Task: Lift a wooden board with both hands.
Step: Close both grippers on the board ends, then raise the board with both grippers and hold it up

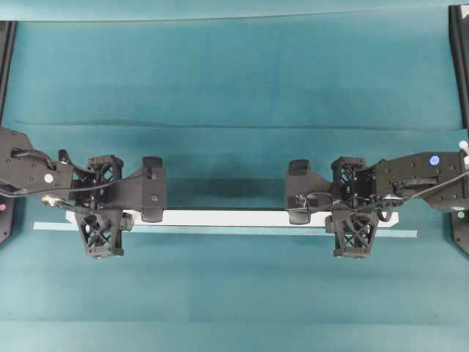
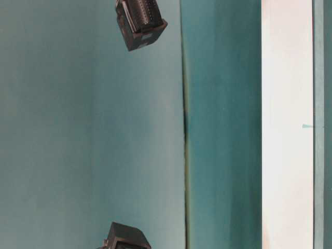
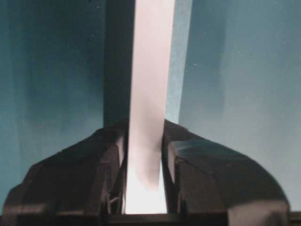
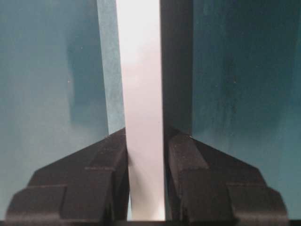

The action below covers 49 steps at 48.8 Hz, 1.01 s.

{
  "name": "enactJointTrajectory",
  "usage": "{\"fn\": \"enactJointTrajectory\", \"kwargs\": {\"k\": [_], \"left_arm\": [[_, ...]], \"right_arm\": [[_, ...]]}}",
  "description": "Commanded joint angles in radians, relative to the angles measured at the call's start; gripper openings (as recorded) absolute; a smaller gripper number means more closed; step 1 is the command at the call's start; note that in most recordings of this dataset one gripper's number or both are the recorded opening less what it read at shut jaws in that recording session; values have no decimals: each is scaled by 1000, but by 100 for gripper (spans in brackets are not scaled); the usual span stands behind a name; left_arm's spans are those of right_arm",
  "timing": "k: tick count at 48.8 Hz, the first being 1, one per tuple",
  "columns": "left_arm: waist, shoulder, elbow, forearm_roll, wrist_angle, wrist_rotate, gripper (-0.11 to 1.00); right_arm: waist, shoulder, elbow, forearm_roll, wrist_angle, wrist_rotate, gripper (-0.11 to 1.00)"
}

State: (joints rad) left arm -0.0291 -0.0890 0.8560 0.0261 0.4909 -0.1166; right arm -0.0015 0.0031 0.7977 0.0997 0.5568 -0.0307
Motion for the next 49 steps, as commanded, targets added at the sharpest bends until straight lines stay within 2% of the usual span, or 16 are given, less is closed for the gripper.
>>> {"fn": "enactJointTrajectory", "kwargs": {"k": [1,15,26,35,49], "left_arm": [[-3,-6,-17,0,-5,-2,17],[-5,-8,-18,0,-2,-2,17],[-5,-38,-49,0,43,-2,17],[-3,-87,-94,0,132,-2,17],[6,-183,-189,0,314,-3,17]], "right_arm": [[9,8,-5,6,6,8,21],[9,8,-8,6,11,8,21],[6,-25,-51,6,83,26,21],[-3,-77,-77,6,129,49,21],[-38,-175,-170,6,321,49,21]]}}
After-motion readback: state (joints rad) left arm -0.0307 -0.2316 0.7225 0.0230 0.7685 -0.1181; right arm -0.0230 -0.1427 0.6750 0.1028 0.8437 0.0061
